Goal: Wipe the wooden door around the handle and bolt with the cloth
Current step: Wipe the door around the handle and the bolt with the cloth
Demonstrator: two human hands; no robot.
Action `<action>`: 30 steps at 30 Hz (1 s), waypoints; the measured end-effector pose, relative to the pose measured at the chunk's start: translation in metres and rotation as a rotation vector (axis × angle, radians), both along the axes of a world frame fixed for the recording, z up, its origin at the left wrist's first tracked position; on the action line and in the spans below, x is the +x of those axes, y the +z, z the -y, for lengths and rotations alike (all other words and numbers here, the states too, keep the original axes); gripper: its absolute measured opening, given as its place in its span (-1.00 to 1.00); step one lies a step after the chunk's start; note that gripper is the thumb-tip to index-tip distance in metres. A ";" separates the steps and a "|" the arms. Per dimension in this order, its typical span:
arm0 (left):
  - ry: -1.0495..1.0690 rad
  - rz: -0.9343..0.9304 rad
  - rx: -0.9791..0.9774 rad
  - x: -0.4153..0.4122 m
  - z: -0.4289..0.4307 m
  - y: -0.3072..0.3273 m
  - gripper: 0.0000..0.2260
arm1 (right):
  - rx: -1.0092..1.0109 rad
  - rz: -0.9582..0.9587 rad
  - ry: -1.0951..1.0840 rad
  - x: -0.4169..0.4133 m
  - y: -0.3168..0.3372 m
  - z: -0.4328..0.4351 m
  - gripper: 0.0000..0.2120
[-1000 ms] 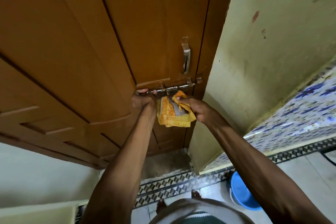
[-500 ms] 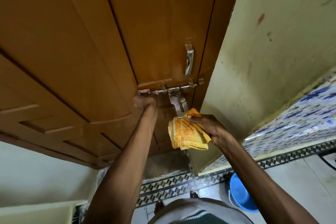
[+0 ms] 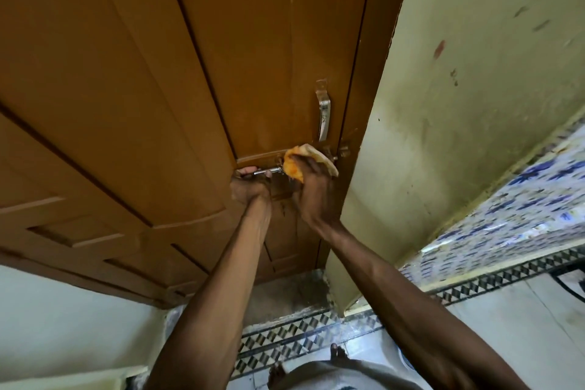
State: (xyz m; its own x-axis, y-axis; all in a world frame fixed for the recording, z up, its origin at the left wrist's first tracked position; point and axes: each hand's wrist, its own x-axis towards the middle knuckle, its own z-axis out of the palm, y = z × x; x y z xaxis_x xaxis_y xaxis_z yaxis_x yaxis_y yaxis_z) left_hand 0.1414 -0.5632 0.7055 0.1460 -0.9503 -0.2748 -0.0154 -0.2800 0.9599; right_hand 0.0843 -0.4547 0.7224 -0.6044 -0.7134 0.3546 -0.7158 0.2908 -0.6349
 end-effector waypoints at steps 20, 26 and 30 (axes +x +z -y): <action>0.022 -0.385 0.050 0.000 0.007 -0.011 -0.59 | 0.016 0.217 0.055 -0.045 0.021 -0.045 -0.55; 0.005 -0.220 0.237 0.012 0.012 -0.003 -0.70 | -0.315 0.318 -0.329 -0.028 0.041 -0.050 -0.63; -0.098 -0.183 0.288 0.022 0.018 0.007 -0.71 | -0.625 0.091 -0.403 -0.027 0.084 -0.032 -0.60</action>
State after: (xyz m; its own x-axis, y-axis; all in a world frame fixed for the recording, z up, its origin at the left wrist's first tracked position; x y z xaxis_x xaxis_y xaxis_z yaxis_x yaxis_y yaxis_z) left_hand 0.1630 -0.5807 0.7122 -0.0186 -0.8368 -0.5471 0.1098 -0.5456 0.8308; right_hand 0.0573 -0.4223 0.8061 -0.8223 -0.1124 0.5578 -0.5672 0.0847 -0.8192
